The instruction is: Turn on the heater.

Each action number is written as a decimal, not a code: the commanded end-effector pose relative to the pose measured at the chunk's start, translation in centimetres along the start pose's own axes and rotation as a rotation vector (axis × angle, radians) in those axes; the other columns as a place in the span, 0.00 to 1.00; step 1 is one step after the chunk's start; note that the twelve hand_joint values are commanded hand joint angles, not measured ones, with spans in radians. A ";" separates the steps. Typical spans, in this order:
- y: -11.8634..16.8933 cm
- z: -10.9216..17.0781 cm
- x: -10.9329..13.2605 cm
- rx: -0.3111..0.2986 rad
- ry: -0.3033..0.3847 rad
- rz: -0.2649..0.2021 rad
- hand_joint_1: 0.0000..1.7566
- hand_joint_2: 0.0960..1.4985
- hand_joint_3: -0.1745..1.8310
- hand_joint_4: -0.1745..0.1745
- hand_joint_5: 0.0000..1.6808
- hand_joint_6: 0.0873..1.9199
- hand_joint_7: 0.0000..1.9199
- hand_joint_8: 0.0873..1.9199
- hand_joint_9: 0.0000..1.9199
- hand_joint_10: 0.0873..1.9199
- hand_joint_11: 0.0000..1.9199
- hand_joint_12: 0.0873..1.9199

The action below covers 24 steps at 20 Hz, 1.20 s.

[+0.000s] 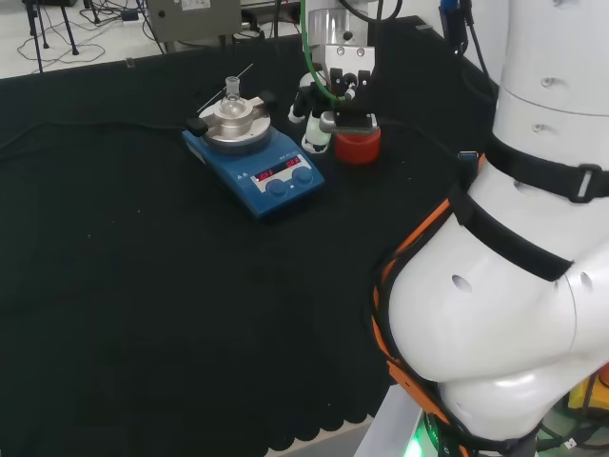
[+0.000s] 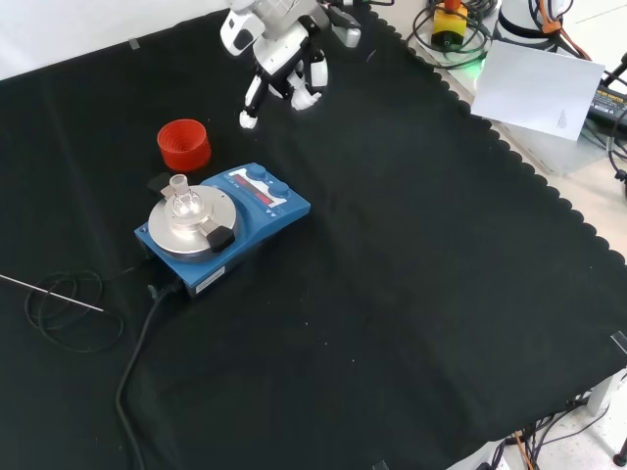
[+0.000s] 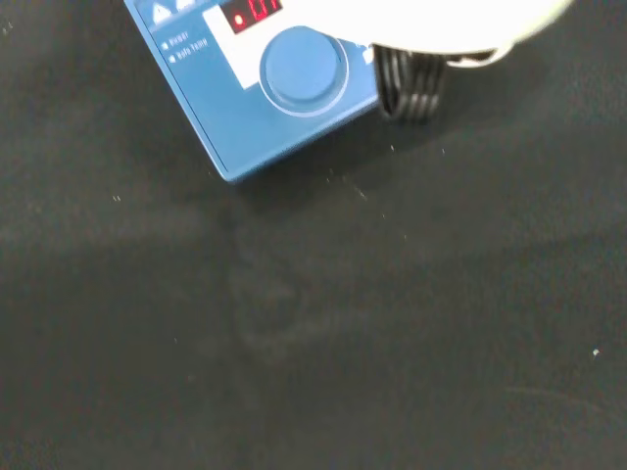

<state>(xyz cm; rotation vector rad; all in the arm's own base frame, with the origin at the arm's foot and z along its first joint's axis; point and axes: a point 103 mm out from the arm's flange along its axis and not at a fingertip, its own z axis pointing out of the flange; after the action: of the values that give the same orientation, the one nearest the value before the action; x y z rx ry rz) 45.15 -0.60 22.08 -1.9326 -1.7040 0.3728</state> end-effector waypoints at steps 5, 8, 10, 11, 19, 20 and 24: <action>0.8 1.6 -0.9 0.127 -0.039 -0.010 0.83 0.37 0.65 0.41 0.20 0.00 0.85 0.90 0.90 0.94 0.93 0.94; 0.8 1.8 -0.9 0.150 -0.046 -0.016 0.83 0.37 0.66 0.43 0.18 0.00 0.85 0.90 0.90 0.94 0.93 0.94; 0.9 2.0 -0.8 0.165 -0.055 -0.019 0.83 0.37 0.66 0.44 0.16 0.00 0.85 0.90 0.90 0.94 0.93 0.94; 0.9 2.1 -0.7 0.174 -0.061 -0.021 0.83 0.37 0.66 0.44 0.16 0.00 0.85 0.90 0.90 0.94 0.93 0.94; 1.1 2.9 0.3 0.270 -0.115 -0.037 0.84 0.37 0.67 0.48 0.13 0.00 0.86 0.90 0.90 0.94 0.93 0.94; 1.1 3.0 0.5 0.282 -0.120 -0.037 0.84 0.36 0.67 0.48 0.13 0.00 0.86 0.90 0.90 0.95 0.93 0.94; 1.1 3.3 1.0 0.313 -0.138 -0.037 0.84 0.36 0.68 0.48 0.12 0.00 0.86 0.90 0.90 0.95 0.93 0.94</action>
<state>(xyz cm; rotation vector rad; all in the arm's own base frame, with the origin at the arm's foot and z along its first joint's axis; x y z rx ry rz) 44.63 0.28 19.11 -1.7074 -1.6537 0.6779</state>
